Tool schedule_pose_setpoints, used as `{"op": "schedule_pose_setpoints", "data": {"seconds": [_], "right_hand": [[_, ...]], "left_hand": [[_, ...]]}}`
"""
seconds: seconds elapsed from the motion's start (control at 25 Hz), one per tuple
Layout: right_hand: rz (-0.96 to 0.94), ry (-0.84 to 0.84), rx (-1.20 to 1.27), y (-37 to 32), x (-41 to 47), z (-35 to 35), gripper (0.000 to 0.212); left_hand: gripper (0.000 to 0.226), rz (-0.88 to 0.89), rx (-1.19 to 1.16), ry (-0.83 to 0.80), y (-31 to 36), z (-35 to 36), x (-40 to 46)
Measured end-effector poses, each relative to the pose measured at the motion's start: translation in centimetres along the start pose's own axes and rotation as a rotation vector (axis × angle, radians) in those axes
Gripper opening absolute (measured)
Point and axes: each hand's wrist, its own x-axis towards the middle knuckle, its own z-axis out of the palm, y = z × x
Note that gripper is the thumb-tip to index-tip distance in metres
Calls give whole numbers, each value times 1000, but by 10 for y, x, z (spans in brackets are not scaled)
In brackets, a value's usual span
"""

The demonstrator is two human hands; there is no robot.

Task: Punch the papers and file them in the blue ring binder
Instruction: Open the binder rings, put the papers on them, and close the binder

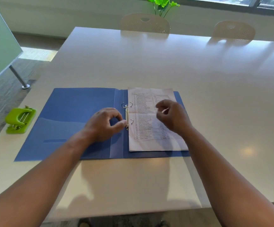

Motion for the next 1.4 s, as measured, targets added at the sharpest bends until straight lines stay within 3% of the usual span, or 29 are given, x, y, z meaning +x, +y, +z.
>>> {"op": "schedule_pose_setpoints", "data": {"seconds": [0.12, 0.24, 0.6, 1.0, 1.4], "right_hand": [[-174, -177, 51, -20, -8, 18, 21], [-217, -210, -35, -25, -10, 37, 26], [-151, -83, -72, -21, 9, 52, 8], [-27, 106, -105, -24, 18, 75, 19], [-108, 124, -158, -23, 11, 81, 26]], "left_hand": [[31, 81, 31, -21, 0, 1, -5], [21, 126, 82, 37, -5, 7, -5], [12, 145, 179, 109, -10, 20, 17], [24, 94, 200, 112, -13, 24, 47], [31, 130, 359, 140, -8, 30, 41]]}}
